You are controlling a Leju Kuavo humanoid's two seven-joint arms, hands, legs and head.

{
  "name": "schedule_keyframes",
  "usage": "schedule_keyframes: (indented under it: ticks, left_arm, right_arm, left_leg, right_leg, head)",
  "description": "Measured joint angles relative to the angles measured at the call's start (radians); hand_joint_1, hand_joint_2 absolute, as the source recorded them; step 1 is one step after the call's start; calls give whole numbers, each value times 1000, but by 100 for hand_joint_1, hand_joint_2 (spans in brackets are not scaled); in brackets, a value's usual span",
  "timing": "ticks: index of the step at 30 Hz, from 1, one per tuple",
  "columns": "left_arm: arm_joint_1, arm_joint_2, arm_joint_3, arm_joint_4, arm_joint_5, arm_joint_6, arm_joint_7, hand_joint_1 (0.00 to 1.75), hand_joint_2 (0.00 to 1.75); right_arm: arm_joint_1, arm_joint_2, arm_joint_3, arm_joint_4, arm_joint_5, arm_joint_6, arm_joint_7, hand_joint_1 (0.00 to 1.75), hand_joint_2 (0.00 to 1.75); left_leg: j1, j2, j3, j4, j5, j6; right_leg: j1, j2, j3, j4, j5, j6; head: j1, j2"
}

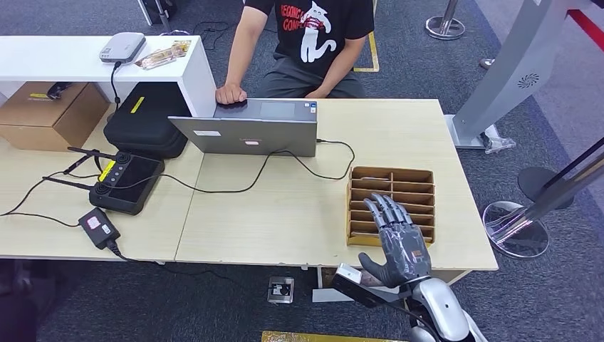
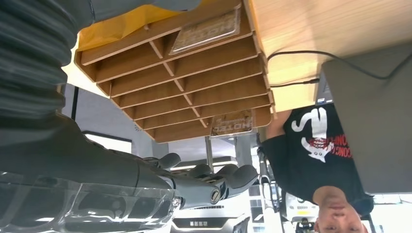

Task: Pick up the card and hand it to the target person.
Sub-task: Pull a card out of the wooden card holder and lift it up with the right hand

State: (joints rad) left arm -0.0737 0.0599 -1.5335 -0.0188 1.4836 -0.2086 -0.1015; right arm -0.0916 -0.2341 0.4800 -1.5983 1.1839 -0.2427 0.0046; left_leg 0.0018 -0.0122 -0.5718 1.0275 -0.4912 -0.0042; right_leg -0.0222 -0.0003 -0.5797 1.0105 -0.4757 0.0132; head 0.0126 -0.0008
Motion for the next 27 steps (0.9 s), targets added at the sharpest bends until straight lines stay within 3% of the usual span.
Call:
schedule_keyframes:
  ticks: [27]
  left_arm:
    - [-4, 1, -8, 0, -1, 0, 8, 0, 175]
  right_arm:
    - [12, 67, 7, 78, 4, 2, 13, 20, 175]
  left_leg:
    - [0, 0, 0, 0, 0, 0]
  right_leg:
    - [0, 0, 0, 0, 0, 0]
  head:
    - [0, 0]
